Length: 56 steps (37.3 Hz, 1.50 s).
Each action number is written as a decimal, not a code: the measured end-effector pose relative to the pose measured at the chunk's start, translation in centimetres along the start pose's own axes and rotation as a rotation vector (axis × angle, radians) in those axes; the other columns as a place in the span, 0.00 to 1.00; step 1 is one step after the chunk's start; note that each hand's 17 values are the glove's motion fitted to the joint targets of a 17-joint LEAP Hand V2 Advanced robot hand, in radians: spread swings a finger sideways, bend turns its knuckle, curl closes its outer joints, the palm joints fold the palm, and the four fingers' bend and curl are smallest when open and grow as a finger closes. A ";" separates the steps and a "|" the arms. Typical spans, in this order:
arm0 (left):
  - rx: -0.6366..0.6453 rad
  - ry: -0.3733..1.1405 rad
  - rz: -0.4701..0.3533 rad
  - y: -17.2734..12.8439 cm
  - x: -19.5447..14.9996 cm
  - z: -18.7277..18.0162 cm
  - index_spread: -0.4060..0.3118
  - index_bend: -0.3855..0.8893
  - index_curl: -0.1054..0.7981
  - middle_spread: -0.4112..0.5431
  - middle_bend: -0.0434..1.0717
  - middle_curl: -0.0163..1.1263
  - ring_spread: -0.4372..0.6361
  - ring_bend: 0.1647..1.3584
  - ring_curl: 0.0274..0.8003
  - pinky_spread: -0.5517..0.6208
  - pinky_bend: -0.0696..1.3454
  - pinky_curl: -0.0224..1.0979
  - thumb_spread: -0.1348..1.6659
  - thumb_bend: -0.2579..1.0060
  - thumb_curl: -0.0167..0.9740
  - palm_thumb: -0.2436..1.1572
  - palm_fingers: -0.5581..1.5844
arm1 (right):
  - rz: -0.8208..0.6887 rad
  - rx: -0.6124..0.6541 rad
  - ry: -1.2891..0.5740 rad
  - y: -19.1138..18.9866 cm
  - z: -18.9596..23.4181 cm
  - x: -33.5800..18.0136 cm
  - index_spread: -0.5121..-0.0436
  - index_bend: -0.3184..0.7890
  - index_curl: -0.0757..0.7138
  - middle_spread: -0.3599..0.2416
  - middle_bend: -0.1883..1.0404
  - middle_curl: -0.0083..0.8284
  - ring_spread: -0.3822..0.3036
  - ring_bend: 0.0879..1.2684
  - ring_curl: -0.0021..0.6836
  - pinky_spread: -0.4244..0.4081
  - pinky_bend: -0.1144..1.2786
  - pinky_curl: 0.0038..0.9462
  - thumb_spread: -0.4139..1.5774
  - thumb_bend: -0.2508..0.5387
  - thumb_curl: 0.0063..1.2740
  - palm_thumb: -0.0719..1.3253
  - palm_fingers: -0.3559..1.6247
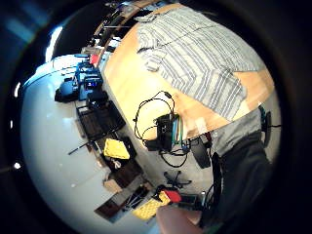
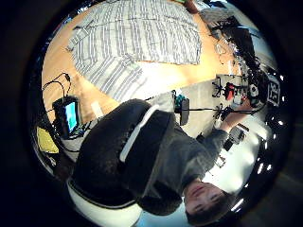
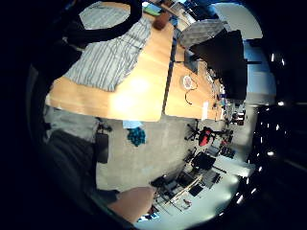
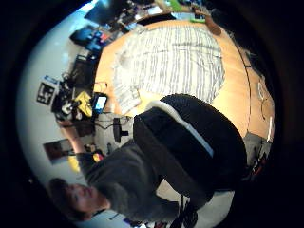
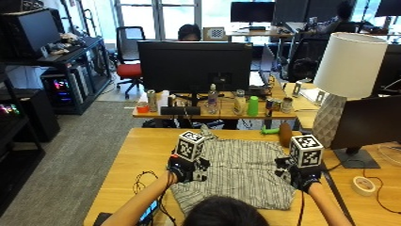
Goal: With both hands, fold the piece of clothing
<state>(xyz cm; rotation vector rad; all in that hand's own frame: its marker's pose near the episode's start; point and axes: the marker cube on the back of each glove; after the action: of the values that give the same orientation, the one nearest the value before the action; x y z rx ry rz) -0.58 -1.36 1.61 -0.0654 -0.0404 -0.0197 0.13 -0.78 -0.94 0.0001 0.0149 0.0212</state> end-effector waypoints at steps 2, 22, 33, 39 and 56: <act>-0.004 -0.006 0.000 -0.1 0.1 0.5 0.53 0.41 0.30 0.70 0.21 0.15 0.81 0.35 0.21 0.83 0.41 0.23 0.59 0.20 0.14 0.18 0.26 | 0.004 -0.002 0.003 0.1 0.0 0.1 0.40 0.36 0.23 0.53 0.37 0.34 0.49 0.44 0.45 0.59 0.51 0.32 0.79 0.40 0.08 0.22 0.46; 0.137 -0.012 -0.059 0.0 -0.7 -0.3 0.56 0.39 0.31 0.74 0.20 0.21 0.82 0.40 0.26 0.84 0.44 0.28 0.63 0.19 0.22 0.21 0.23 | 0.012 -0.009 0.021 -0.5 0.5 0.1 0.38 0.36 0.27 0.52 0.36 0.41 0.49 0.44 0.50 0.59 0.51 0.35 0.83 0.33 0.11 0.25 0.45; 0.152 0.011 -0.120 -0.7 -1.7 0.0 0.57 0.39 0.32 0.74 0.20 0.22 0.82 0.41 0.27 0.83 0.44 0.29 0.64 0.19 0.25 0.23 0.24 | 0.024 -0.011 0.042 -0.9 0.8 0.2 0.38 0.36 0.27 0.52 0.34 0.44 0.49 0.44 0.51 0.59 0.51 0.36 0.84 0.31 0.13 0.28 0.44; 0.151 0.017 -0.111 -1.5 -1.7 0.1 0.58 0.40 0.33 0.74 0.21 0.23 0.82 0.40 0.27 0.83 0.44 0.30 0.65 0.19 0.25 0.23 0.24 | 0.021 -0.017 0.045 -1.0 0.9 0.2 0.38 0.36 0.28 0.52 0.34 0.45 0.49 0.43 0.52 0.59 0.51 0.36 0.84 0.30 0.13 0.29 0.44; 0.145 0.014 -0.118 -1.0 -1.3 0.8 0.59 0.41 0.35 0.73 0.20 0.25 0.82 0.40 0.28 0.83 0.43 0.30 0.66 0.19 0.26 0.23 0.24 | 0.039 -0.019 0.012 -1.1 1.3 1.0 0.38 0.37 0.28 0.52 0.34 0.47 0.49 0.43 0.53 0.59 0.51 0.37 0.84 0.30 0.14 0.29 0.44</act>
<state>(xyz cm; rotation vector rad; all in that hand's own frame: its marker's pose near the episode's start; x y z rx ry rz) -1.94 -2.27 2.41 0.0822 -0.0312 -0.1354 1.16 -1.81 0.33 -0.0191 0.0266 0.0607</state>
